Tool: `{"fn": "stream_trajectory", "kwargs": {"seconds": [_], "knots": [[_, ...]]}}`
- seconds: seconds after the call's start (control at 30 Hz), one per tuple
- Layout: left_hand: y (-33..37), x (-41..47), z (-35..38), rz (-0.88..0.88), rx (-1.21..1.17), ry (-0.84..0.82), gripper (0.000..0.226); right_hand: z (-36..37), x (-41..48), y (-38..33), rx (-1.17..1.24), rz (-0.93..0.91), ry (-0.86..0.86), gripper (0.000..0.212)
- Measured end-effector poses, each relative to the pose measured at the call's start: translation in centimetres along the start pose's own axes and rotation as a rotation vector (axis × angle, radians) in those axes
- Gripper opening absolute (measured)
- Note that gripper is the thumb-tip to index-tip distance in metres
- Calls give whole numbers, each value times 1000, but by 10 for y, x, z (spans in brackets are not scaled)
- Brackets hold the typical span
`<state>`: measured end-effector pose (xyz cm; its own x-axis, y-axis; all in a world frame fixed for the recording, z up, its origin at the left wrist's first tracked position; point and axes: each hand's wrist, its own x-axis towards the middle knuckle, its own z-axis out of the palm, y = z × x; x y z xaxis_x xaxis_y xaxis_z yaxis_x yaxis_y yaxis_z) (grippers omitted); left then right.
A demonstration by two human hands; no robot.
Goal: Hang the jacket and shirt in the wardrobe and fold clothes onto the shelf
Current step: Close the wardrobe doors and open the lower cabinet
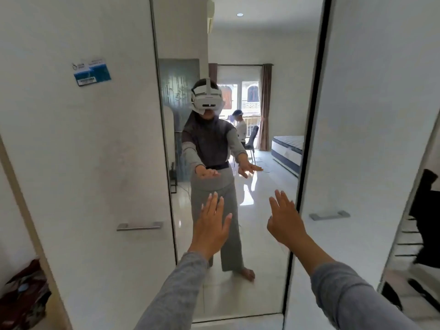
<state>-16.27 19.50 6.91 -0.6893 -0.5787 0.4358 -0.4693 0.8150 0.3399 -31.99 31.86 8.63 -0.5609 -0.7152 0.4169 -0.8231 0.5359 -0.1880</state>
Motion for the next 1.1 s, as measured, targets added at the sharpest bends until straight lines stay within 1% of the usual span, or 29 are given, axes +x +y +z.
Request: {"fn": "stream_trajectory", "kwargs": {"seconds": [0.13, 0.2, 0.27, 0.37, 0.4, 0.43, 0.57, 0.7, 0.83, 0.93, 1.0, 1.1], "knots": [[77, 28, 21, 67, -28, 29, 57, -29, 0, 90, 41, -18, 6, 57], [112, 42, 46, 81, -48, 25, 56, -43, -3, 140, 17, -23, -13, 57], [144, 54, 77, 121, -39, -35, 56, -52, -7, 189, 11, -14, -28, 57], [196, 57, 131, 183, -12, -141, 57, -61, -15, 255, 77, 29, -59, 55], [198, 58, 138, 204, -10, -146, 57, -61, -12, 258, 104, 33, -61, 54], [228, 63, 165, 220, -19, -181, 56, -60, -13, 293, 113, 61, -91, 53], [245, 80, 197, 259, -2, -139, 53, -44, -7, 314, 161, 43, -134, 52], [251, 104, 232, 255, 6, -48, 49, -15, 9, 334, 218, -5, -189, 49], [235, 119, 263, 268, 16, 30, 36, 21, 36, 339, 282, -151, -155, 42], [222, 124, 287, 247, -38, 175, 30, 51, 56, 345, 287, -264, -162, 38], [222, 125, 293, 237, -71, 264, 30, 65, 66, 352, 330, -310, -109, 33], [226, 126, 300, 253, -63, 381, 26, 77, 73, 357, 416, -325, 40, 24]]}}
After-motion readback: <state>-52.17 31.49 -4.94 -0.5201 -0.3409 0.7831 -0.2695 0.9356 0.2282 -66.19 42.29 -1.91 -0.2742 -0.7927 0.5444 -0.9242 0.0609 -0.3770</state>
